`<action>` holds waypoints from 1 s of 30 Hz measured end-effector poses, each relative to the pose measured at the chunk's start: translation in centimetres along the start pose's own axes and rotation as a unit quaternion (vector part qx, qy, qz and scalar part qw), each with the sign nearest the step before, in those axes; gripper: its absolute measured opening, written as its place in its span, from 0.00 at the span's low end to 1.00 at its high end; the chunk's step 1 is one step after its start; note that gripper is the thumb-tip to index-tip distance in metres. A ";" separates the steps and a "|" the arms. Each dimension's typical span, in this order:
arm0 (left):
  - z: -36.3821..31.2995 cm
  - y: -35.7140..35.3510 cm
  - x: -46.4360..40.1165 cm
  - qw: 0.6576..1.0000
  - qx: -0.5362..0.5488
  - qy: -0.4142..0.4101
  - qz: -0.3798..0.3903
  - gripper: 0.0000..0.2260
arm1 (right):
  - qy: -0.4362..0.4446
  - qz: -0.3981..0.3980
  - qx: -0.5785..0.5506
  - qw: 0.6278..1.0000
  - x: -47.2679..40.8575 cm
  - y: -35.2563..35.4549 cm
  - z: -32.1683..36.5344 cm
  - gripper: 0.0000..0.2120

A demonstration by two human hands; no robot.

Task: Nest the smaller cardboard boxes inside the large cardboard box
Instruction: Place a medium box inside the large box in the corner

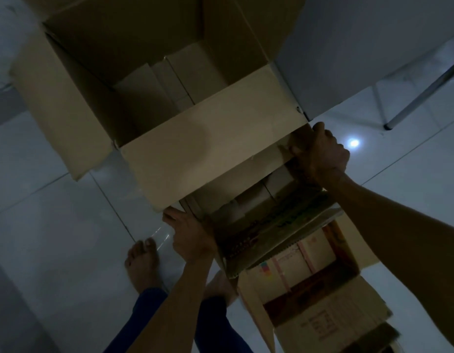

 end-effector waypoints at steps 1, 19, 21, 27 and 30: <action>-0.1 -0.1 0.0 1.000 -0.004 -0.003 -0.001 0.43 | 0.007 0.002 0.003 1.000 0.1 -0.1 0.1 0.43; -0.6 -0.7 -1.0 0.962 -0.230 -0.142 -0.034 0.47 | 0.049 -0.083 0.049 0.994 2.4 -2.8 1.5 0.56; -0.6 -0.8 -1.2 0.975 -0.184 -0.125 -0.024 0.46 | 0.037 -0.091 -0.006 0.995 2.6 -2.4 1.6 0.53; -1.8 0.1 -1.6 0.990 0.123 0.060 -0.029 0.36 | 0.003 -0.050 -0.087 0.995 1.7 -1.2 1.1 0.44; -1.9 0.4 -1.6 0.987 0.137 0.083 -0.029 0.22 | -0.030 -0.024 -0.087 0.995 0.5 -0.8 0.5 0.42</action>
Point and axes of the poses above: each hand's wrist, its own x-axis away from the middle knuckle, its own y-axis out of the back of the hand, z = x × y, the point moved 2 cm from there along -x, towards the middle knuckle, and after that the axes turned 5 degrees about z, right-handed, at the moved point
